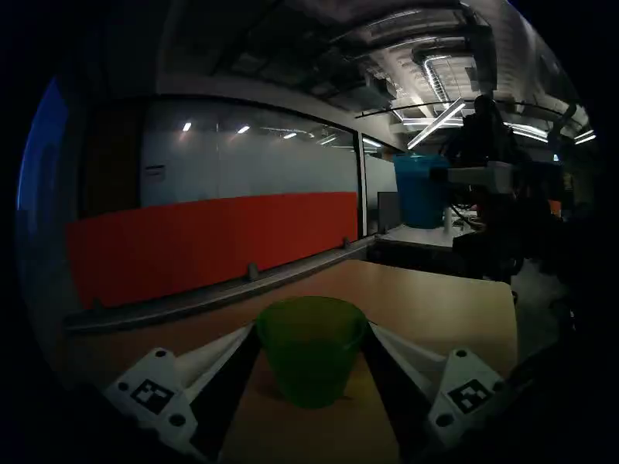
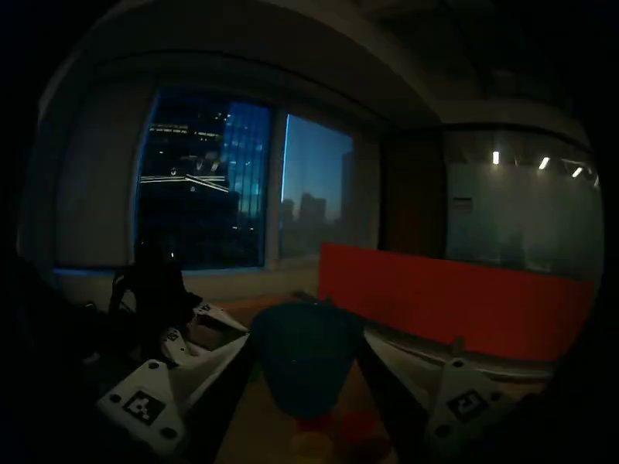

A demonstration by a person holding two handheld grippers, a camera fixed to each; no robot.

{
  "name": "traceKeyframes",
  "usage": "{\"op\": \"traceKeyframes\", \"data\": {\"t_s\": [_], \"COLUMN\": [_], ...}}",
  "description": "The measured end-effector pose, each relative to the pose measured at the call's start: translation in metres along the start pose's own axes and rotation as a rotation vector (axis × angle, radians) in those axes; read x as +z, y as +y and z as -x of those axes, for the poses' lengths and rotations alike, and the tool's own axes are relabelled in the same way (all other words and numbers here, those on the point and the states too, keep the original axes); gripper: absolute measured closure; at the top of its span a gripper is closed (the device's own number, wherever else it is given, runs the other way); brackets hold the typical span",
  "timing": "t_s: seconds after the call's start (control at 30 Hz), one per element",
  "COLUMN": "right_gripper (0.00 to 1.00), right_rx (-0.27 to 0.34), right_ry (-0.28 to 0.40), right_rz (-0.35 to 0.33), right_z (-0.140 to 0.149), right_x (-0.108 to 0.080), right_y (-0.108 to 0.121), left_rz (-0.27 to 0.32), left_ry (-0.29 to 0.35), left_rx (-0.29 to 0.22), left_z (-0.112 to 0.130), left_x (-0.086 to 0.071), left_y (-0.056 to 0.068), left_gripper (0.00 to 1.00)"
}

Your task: Pour water

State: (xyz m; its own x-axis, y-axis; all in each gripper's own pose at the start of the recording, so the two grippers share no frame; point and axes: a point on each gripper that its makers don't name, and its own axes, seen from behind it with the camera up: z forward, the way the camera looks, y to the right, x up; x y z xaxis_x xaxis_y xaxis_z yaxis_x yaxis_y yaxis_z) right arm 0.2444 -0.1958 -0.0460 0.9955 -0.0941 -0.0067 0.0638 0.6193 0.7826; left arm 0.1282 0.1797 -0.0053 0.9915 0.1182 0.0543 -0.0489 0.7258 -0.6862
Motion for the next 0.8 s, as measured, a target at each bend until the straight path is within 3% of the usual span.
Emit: {"op": "traceKeyframes", "data": {"t_s": [0.3, 0.8], "right_gripper": [0.08, 0.08], "right_rx": [-0.022, 0.001], "right_ry": [-0.037, -0.140], "right_rz": [-0.012, -0.056], "right_z": [0.025, 0.081], "right_x": [-0.003, -0.012], "right_y": [0.001, -0.003], "left_rz": [-0.001, 0.029], "left_ry": [-0.069, -0.197], "left_rx": [0.018, 0.036], "left_z": [0.016, 0.046], "left_x": [0.005, 0.019], "left_y": [-0.005, -0.005], "left_gripper": [0.13, 0.13]}}
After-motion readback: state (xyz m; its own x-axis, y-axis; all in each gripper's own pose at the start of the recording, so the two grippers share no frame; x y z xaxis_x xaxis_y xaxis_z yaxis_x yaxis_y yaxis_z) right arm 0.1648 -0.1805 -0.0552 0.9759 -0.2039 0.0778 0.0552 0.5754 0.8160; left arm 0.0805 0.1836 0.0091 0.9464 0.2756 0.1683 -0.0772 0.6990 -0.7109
